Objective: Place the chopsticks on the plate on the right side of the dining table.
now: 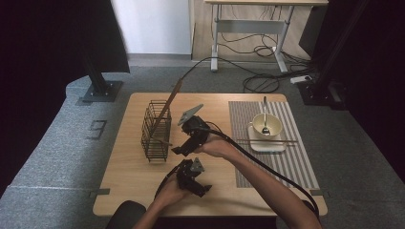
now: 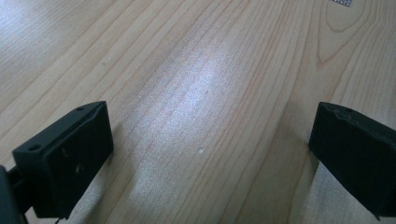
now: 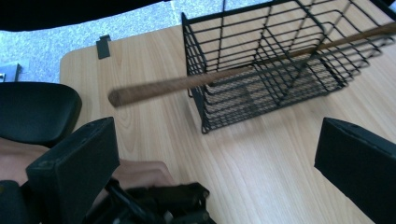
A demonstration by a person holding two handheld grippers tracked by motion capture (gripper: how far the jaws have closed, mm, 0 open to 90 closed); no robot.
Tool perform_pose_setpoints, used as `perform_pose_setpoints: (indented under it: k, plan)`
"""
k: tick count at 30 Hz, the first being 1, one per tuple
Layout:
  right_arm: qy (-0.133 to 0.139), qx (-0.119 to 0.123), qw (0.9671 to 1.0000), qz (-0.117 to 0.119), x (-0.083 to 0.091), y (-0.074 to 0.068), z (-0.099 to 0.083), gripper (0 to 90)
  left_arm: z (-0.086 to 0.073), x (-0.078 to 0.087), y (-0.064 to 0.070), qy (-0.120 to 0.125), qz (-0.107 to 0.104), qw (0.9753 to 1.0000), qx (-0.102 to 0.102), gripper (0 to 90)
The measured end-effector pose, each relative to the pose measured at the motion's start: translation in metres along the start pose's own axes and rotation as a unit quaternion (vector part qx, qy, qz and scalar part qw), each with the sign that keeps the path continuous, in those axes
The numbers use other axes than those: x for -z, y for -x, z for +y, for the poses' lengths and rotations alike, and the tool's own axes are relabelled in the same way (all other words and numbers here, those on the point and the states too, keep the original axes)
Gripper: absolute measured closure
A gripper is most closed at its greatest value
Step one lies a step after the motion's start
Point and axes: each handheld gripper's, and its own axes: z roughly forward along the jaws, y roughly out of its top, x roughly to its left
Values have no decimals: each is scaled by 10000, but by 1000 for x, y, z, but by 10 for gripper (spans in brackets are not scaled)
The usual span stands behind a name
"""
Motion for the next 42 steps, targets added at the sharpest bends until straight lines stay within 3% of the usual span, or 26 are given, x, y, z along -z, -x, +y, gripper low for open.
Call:
perform_pose_setpoints:
  k: [7,11,14,21,28,37,42]
  plan:
    - [16,97,9999,108,-24,-6,11,21,0,0,0,-5,-5,10000,-4,0]
    - [4,62,9999,-85,-30,-1,13,86,0,0,0,-9,-6,10000,-22,0]
    - [139,-50,9997,-170,-29,4,12,135,0,0,0,-22,2,10000,-16,0]
    - [181,-147,9972,-704,-20,16,12,262,0,0,0,2,2,10000,-26,0]
    - [333,-194,9968,-695,-18,20,13,363,0,0,0,4,1,10000,-16,0]
    - [351,42,9970,-694,-24,19,15,639,0,0,0,-6,3,10000,-14,0]
    - [381,322,9946,-905,-24,17,16,753,0,0,-1,-31,0,10000,-52,0]
